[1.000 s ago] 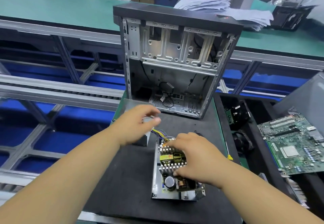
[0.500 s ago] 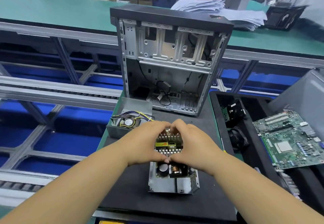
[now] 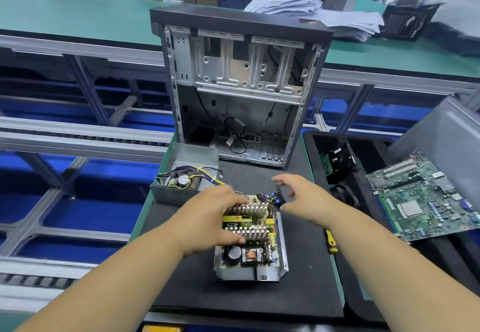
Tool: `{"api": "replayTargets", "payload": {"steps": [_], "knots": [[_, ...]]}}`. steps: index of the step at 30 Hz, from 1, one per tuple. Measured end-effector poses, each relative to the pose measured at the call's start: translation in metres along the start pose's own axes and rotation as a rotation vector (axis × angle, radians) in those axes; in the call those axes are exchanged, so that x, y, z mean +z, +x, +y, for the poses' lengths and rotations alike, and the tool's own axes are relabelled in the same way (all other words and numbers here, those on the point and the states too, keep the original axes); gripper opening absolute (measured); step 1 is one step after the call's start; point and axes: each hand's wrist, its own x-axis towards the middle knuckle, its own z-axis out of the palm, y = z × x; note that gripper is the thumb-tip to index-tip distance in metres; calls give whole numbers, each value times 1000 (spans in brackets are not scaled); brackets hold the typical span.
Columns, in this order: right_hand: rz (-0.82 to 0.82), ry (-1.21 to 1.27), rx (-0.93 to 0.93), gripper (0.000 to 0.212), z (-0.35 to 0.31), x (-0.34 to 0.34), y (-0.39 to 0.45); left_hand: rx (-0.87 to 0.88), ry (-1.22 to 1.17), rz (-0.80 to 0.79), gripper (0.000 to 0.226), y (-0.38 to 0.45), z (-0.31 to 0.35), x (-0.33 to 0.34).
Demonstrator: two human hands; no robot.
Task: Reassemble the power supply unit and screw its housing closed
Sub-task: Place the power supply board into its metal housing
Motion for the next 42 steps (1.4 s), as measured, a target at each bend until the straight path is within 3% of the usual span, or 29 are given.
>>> {"api": "replayTargets", "payload": {"steps": [3,8,23,36,42], "knots": [[-15,-120,-26,67,-2,9,7,12,-3,0,72,3,2,1],[21,-172,-85,40,-6,9,8,7,6,-22,72,4,-1,7],[2,-177,-177,46,-27,38,2,-64,263,-150,77,13,-20,47],[139,-269,-135,46,-30,68,0,-94,283,-158,75,11,-25,56],[158,-226,-222,41,-21,83,-6,-72,264,-205,72,13,-25,56]]}}
